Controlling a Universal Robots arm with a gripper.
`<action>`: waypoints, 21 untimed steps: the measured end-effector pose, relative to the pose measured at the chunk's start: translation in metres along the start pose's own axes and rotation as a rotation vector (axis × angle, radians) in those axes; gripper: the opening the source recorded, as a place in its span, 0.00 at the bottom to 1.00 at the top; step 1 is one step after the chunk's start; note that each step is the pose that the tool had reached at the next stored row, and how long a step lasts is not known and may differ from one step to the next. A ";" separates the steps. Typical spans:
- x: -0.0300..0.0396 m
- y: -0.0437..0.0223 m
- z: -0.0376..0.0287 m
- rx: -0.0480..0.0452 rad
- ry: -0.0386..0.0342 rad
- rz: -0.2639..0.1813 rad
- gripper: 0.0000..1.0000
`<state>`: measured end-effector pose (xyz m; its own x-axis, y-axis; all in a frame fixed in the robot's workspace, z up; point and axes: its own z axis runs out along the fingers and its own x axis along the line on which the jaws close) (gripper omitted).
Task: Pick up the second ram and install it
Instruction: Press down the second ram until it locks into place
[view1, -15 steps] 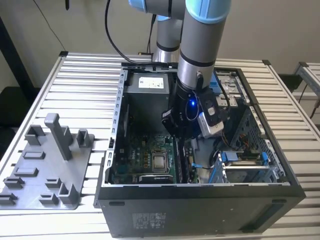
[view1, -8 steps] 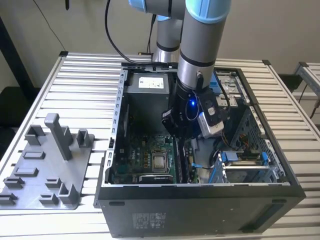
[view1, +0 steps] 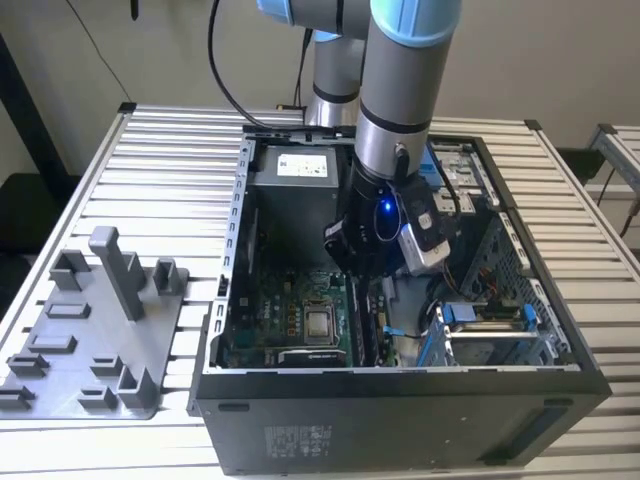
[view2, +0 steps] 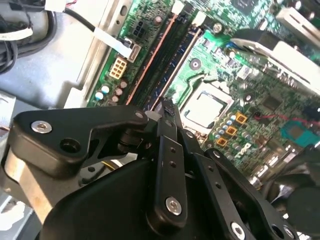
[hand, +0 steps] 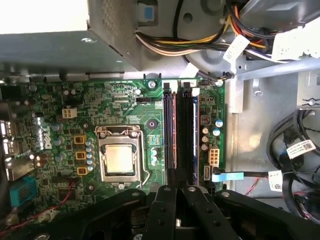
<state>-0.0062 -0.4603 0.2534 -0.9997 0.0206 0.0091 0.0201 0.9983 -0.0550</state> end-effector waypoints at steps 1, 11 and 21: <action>0.0000 0.0000 0.0000 0.0002 -0.0016 -0.019 0.11; 0.0000 0.0000 0.0001 0.0012 -0.0125 -0.200 0.11; 0.0001 0.0000 0.0007 0.0024 -0.0228 -0.373 0.11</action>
<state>-0.0063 -0.4604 0.2527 -0.9384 -0.3455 0.0067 -0.3453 0.9369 -0.0544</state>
